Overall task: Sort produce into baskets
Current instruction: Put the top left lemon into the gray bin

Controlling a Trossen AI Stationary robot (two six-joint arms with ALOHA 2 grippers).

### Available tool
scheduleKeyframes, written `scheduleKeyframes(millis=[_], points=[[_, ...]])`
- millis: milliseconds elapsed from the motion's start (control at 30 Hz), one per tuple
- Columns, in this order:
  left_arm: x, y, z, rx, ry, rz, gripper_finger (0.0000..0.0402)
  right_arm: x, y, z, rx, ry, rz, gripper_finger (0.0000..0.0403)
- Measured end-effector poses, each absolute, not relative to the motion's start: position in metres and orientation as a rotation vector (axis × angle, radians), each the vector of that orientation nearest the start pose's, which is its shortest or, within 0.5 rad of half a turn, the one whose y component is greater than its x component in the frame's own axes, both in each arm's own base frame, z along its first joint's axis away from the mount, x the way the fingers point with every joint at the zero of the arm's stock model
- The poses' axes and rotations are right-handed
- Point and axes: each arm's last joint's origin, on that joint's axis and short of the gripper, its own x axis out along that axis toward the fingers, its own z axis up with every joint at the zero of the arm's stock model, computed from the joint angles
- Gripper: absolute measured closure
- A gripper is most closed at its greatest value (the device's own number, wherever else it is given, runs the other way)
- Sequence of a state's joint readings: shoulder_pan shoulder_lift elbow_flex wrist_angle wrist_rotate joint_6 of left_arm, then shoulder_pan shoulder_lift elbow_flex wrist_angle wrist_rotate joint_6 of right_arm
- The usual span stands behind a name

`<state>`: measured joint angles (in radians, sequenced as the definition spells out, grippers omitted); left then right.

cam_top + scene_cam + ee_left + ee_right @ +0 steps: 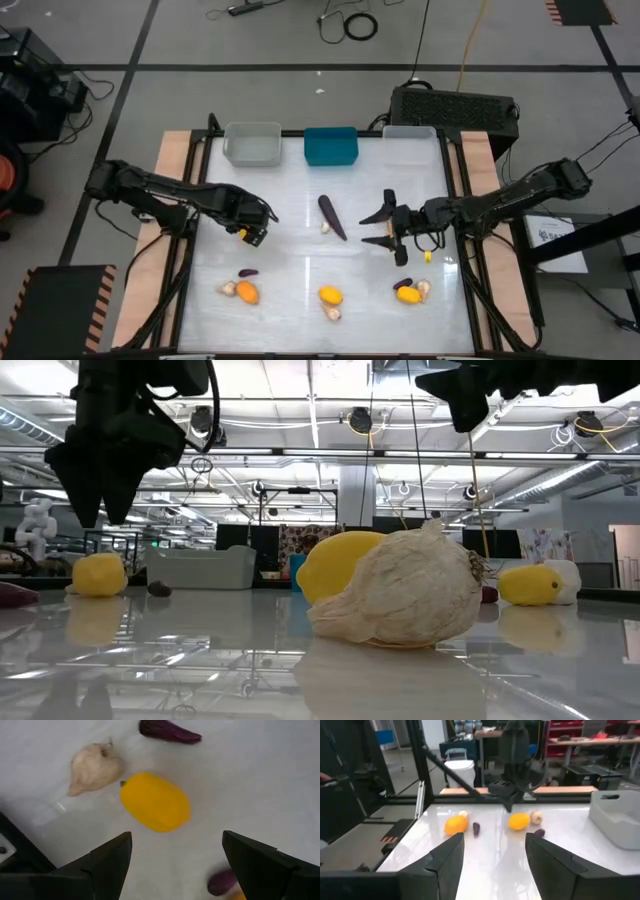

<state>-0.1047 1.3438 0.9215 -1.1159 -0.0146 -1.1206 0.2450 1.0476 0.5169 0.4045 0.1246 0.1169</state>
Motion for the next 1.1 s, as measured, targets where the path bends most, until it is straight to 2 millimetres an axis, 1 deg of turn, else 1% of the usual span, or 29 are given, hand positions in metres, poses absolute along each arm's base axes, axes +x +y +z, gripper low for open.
scheduleKeyframes(millis=[133, 367, 500, 600, 800, 933, 1100], points=[[0.215, -0.02, 0.212, -0.783, 1.409, 0.812, 0.0084, 0.222, 0.052, 0.245, 0.091, 0.14, 0.109, 0.0199], [0.219, -0.019, 0.202, -0.779, 1.429, 0.864, 0.0084, 0.222, 0.051, 0.248, 0.094, 0.113, 0.11, 0.02], [0.216, -0.018, 0.19, -0.791, 1.42, 0.865, 0.0084, 0.222, 0.051, 0.248, 0.089, 0.109, 0.111, 0.02], [0.208, -0.016, 0.178, -0.798, 1.445, 0.905, 0.0084, 0.222, 0.051, 0.249, 0.09, 0.101, 0.111, 0.02], [0.205, -0.014, 0.158, -0.816, 1.395, 0.89, 0.0084, 0.222, 0.052, 0.252, 0.097, 0.074, 0.114, 0.02], [0.203, -0.014, 0.151, -0.821, 1.382, 0.883, 0.0084, 0.222, 0.052, 0.254, 0.102, 0.053, 0.115, 0.02], [0.203, -0.013, 0.15, -0.811, 1.361, 0.889, 0.0084, 0.222, 0.052, 0.254, 0.103, 0.051, 0.115, 0.02]])
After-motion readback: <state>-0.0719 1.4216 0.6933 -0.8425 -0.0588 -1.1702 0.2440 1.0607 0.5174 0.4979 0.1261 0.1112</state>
